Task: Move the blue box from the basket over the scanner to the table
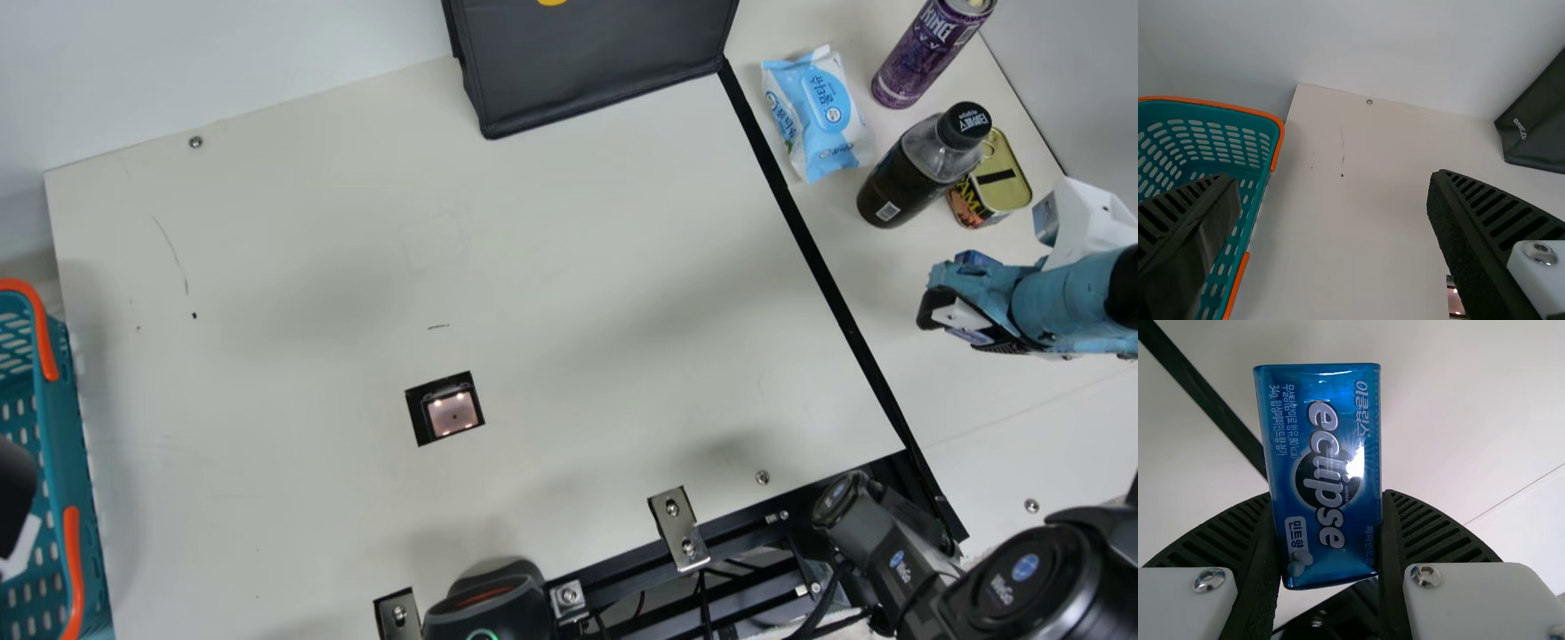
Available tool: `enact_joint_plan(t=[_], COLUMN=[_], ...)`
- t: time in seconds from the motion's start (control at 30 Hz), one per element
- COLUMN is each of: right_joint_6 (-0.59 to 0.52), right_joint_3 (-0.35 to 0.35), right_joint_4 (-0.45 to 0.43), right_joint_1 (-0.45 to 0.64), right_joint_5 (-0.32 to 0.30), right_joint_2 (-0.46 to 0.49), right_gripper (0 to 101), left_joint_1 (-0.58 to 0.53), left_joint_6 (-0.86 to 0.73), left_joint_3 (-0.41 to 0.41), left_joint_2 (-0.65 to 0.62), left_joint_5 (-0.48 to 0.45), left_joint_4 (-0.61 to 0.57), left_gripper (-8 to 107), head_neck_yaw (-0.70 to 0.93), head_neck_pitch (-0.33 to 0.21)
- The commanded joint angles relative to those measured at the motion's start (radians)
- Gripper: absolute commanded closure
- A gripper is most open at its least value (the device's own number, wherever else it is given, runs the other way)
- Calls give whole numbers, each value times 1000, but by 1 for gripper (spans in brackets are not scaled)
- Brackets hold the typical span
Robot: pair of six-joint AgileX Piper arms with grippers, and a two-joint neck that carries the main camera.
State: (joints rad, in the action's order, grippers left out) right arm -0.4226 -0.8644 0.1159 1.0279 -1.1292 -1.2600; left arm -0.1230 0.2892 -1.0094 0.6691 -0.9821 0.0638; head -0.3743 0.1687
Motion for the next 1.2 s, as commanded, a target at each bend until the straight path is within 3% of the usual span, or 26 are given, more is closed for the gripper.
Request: enact_joint_plan(t=[0.0,0.57,0.9,1.17], right_joint_6=[-13,-58,-53,-54], right_joint_3=[16,140,203,224], right_joint_4=[-30,-186,-198,-186], right_joint_1=[-11,-156,-210,-199], right_joint_5=[48,311,373,380], right_joint_2=[-4,-73,-83,-96], right_gripper=[101,101,101,98], left_joint_1=[0,0,0,0], left_joint_6=[0,0,0,0], left_joint_3=[0,0,0,0], left_joint_2=[0,0,0,0], left_joint_5=[0,0,0,0], left_joint_4=[0,0,0,0], left_gripper=[9,9,9,9], head_neck_yaw=[-2,-2,-2,-2], head_neck_pitch=[-30,-30,-30,-30])
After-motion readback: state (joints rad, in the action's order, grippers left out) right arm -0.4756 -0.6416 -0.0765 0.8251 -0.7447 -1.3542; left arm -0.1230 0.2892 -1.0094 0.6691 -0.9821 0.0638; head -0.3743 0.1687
